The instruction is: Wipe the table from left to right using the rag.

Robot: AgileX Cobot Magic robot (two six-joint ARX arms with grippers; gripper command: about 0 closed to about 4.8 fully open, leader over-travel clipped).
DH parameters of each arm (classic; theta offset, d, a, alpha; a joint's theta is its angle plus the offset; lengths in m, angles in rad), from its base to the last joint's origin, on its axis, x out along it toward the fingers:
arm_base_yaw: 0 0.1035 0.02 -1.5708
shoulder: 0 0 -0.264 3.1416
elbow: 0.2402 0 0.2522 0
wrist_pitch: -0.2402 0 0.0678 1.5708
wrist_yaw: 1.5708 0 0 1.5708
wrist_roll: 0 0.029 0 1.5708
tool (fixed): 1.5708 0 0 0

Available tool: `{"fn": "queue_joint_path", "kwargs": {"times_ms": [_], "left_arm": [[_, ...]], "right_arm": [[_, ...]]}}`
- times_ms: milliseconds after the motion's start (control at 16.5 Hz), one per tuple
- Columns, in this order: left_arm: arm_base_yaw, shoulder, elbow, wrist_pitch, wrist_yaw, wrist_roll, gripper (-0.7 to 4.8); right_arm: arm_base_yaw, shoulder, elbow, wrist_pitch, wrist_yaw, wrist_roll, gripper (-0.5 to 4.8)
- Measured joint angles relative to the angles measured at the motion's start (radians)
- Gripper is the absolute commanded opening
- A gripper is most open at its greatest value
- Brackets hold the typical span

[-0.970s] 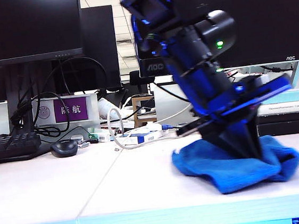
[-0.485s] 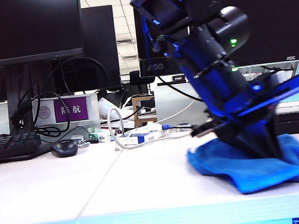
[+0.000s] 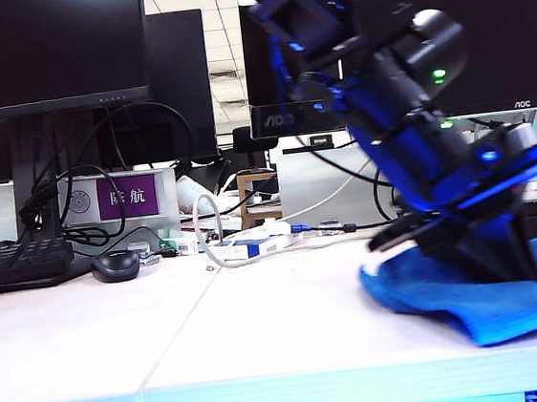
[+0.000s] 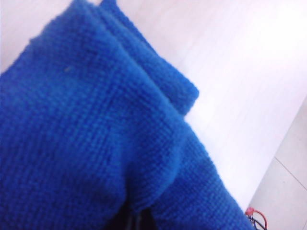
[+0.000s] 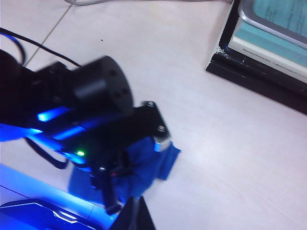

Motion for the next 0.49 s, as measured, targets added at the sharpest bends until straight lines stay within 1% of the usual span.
{"fn": "queue_joint_path", "kwargs": {"times_ms": [121, 485], "left_arm": [[-0.014, 0.051, 0.087, -0.018, 0.000, 0.000, -0.06], [-0.048, 0.155, 0.262, -0.061, 0.008, -0.010, -0.06]], "right_arm": [[0.000, 0.000, 0.000, 0.000, 0.000, 0.000, -0.01], [0.000, 0.000, 0.000, 0.019, 0.000, 0.000, -0.01]]}}
